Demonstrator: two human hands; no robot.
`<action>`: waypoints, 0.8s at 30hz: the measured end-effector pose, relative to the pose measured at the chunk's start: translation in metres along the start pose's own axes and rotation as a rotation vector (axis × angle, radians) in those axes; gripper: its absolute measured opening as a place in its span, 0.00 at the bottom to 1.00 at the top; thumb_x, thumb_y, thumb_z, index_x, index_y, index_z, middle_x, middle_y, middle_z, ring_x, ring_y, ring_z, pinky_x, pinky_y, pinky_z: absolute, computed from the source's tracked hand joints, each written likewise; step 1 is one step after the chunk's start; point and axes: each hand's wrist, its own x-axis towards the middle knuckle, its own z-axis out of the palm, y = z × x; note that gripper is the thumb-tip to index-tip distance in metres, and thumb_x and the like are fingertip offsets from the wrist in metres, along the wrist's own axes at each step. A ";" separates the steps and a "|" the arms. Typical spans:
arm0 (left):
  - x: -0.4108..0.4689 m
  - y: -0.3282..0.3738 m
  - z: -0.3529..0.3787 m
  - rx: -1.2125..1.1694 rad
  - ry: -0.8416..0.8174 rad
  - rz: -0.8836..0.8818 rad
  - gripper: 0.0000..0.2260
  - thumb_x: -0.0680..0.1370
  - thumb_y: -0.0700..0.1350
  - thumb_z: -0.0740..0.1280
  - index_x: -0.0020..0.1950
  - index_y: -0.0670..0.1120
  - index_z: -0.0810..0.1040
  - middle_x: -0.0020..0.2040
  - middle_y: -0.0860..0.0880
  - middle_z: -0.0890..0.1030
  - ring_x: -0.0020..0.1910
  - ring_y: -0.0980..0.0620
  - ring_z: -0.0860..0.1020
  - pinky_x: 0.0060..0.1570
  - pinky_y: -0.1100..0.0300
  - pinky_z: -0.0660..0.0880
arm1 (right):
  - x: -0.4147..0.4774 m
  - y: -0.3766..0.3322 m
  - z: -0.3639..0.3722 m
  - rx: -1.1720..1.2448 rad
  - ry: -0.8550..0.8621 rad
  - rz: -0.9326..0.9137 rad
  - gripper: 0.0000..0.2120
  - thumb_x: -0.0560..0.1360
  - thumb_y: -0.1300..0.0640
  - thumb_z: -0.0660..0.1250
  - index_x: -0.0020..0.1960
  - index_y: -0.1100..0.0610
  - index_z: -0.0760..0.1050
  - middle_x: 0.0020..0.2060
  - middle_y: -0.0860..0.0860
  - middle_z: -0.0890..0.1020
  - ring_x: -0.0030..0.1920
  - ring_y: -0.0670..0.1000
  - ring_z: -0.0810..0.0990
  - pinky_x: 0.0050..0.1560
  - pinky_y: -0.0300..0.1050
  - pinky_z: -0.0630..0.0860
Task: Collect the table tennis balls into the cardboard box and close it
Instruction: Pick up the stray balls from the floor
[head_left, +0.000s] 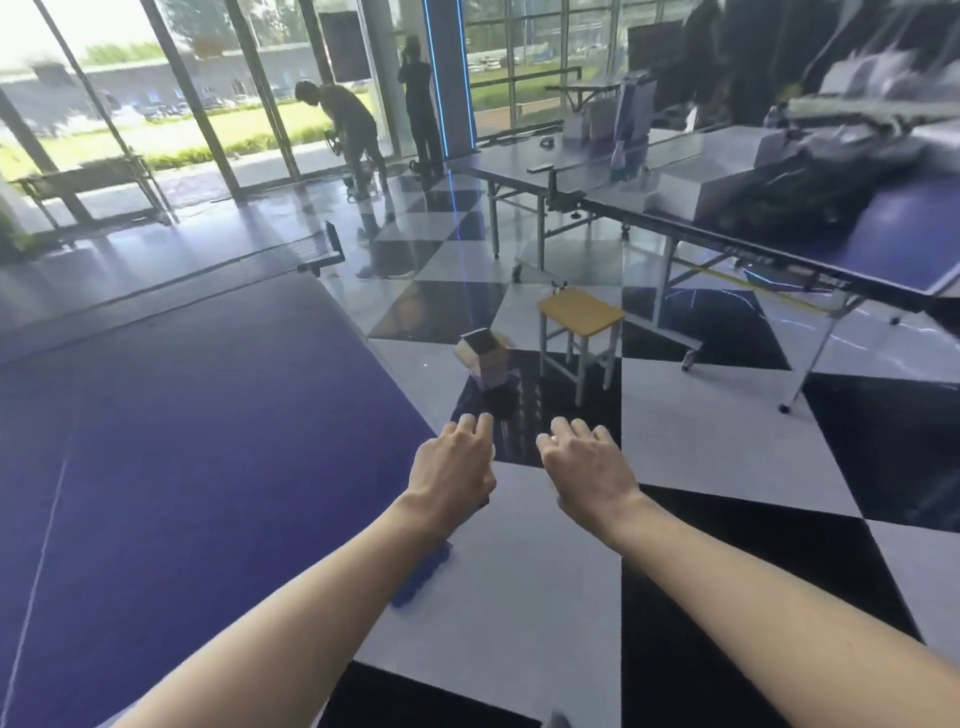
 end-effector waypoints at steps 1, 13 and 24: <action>0.027 0.000 0.008 -0.009 -0.001 0.017 0.07 0.78 0.42 0.61 0.56 0.45 0.67 0.52 0.47 0.75 0.50 0.46 0.76 0.38 0.55 0.68 | 0.020 0.014 0.007 -0.011 -0.011 0.010 0.11 0.73 0.69 0.62 0.54 0.60 0.73 0.52 0.57 0.76 0.52 0.58 0.76 0.52 0.51 0.73; 0.311 -0.034 0.050 -0.087 -0.120 0.039 0.06 0.78 0.40 0.64 0.54 0.43 0.70 0.53 0.44 0.75 0.50 0.44 0.76 0.43 0.55 0.74 | 0.268 0.152 0.057 0.033 -0.050 0.045 0.13 0.73 0.65 0.68 0.57 0.60 0.73 0.52 0.57 0.79 0.52 0.58 0.78 0.51 0.50 0.75; 0.551 -0.097 0.110 -0.096 -0.135 -0.130 0.08 0.80 0.40 0.61 0.58 0.42 0.73 0.55 0.43 0.76 0.48 0.43 0.79 0.44 0.53 0.76 | 0.531 0.256 0.149 0.089 -0.108 -0.142 0.12 0.76 0.66 0.63 0.58 0.59 0.72 0.53 0.57 0.76 0.52 0.57 0.77 0.52 0.48 0.76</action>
